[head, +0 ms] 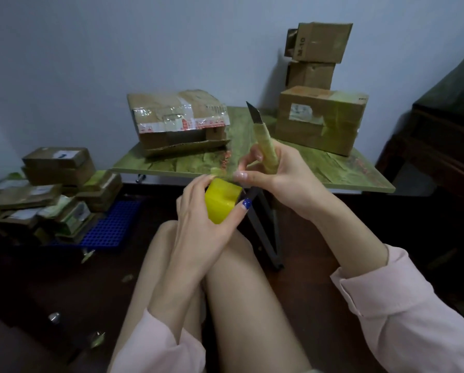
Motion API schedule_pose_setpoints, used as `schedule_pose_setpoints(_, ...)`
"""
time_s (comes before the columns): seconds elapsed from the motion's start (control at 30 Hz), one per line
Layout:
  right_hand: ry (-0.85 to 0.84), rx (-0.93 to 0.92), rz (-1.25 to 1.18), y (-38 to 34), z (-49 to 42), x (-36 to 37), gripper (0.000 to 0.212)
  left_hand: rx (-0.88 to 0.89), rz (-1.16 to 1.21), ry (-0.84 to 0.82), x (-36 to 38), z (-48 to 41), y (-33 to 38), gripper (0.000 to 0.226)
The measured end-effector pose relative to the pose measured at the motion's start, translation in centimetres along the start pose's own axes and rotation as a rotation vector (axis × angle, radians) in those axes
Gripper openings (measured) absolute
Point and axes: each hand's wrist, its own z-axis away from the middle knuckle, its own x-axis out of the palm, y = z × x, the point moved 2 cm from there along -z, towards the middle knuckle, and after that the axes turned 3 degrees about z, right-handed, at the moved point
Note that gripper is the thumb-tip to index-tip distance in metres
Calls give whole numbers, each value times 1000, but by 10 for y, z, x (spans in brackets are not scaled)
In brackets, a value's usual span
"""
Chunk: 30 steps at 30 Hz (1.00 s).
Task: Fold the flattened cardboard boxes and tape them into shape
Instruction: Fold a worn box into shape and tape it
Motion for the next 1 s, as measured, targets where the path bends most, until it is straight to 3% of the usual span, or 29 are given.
schedule_pose_setpoints(0.13,1,7,-17,6,-6,3,39,-77,164,35,-10,-14,-7,91)
schedule_pose_setpoints(0.27,-4,34,-43,15,-7,5,38,-63,412,-35,-20,-18,-7,51)
schedule_pose_setpoints(0.37,4,41,-63,16,-5,3,37,8,424,0,-25,-22,-11,33)
schedule_pose_setpoints(0.53,22,48,-53,12,-5,0,37,53,483,-93,-25,-24,-12,34)
schedule_pose_setpoints(0.73,46,95,-73,13,-7,-3,37,116,496,-52,-22,-21,-10,35)
schedule_pose_setpoints(1.0,-65,223,-186,17,-9,-3,29,198,379,-40,-29,-17,-8,24)
